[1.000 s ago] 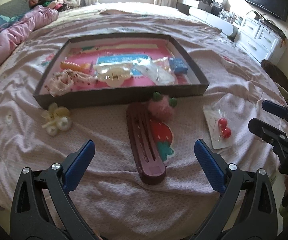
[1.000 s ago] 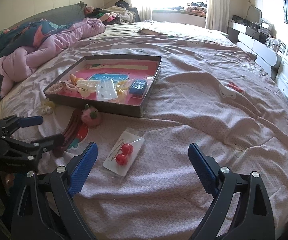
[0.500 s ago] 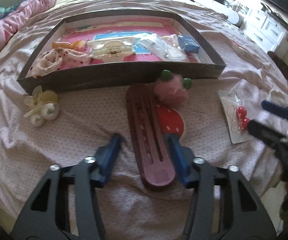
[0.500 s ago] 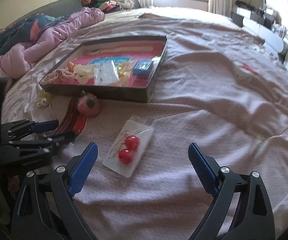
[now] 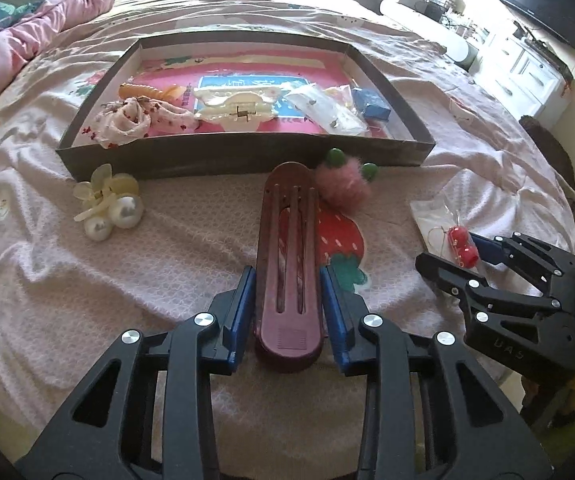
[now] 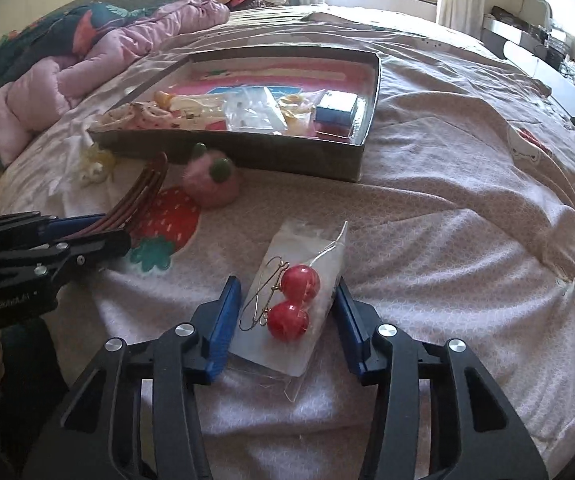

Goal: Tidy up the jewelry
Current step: 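Grasp the maroon barrette with the left gripper while the right gripper grasps the red-ball earring bag, then carry the barrette into the tray with the left gripper while the right gripper places the earring bag there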

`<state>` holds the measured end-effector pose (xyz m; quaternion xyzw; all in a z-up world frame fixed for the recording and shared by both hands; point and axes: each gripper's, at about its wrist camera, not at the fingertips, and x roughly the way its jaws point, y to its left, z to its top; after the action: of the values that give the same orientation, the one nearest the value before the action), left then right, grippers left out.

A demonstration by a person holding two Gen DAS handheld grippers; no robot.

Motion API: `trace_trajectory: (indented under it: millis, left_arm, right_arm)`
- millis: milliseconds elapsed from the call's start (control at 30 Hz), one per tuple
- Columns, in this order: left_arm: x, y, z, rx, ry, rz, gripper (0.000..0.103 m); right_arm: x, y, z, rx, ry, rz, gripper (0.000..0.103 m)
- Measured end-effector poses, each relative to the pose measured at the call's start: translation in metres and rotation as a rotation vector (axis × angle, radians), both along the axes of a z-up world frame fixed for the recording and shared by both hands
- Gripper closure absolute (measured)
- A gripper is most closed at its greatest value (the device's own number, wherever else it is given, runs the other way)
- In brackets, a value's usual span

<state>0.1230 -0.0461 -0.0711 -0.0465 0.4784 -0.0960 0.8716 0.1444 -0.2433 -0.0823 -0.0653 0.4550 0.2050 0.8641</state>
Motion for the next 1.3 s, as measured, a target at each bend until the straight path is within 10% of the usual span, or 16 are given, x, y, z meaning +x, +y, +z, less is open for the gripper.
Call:
trace_trajectory:
  millis: [1300]
  left_arm:
    - [-0.004,0.057,0.076,-0.073,-0.177,0.101,0.078]
  right_arm:
    - [0.005,0.029,0.082,0.114,-0.118,0.058,0.062]
